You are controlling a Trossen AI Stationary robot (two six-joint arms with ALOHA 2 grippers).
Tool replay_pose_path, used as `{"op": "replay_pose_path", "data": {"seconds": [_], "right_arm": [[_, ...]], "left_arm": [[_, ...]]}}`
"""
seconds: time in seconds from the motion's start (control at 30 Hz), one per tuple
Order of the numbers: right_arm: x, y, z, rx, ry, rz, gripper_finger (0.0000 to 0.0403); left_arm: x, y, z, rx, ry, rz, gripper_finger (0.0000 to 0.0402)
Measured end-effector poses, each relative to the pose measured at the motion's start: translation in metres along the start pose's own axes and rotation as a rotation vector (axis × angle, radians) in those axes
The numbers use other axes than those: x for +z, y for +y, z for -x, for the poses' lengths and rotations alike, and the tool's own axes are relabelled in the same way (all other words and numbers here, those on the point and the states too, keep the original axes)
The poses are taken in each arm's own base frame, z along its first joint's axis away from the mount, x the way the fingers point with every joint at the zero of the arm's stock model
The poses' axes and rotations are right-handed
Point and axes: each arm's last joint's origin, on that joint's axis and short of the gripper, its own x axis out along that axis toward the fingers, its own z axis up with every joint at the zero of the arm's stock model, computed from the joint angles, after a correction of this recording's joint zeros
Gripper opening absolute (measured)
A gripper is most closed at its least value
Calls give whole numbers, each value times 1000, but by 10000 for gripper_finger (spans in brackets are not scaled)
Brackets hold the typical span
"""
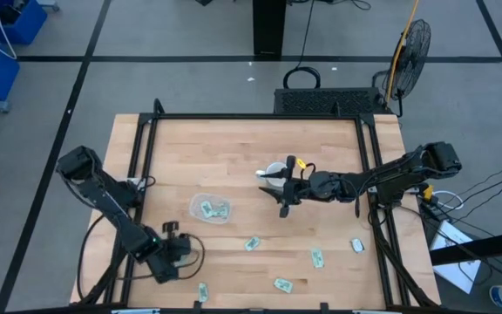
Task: Pick and place Stevia / Truvia into bins
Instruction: Put the green stevia packet into the transparent bin
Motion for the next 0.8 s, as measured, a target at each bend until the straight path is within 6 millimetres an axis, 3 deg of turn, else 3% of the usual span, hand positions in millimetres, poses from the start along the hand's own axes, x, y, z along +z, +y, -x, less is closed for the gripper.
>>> {"op": "replay_pose_path", "data": {"seconds": [0.33,0.47,0.8], "right_arm": [[0,0,0,0,0,-1,160],[0,0,0,1,1,-1,160],[-5,2,0,22,45,7,159]], "left_arm": [[46,58,24,239,-194,-156,3],[60,83,32,257,-196,-169,6],[73,125,19,195,-50,-11,15]]}}
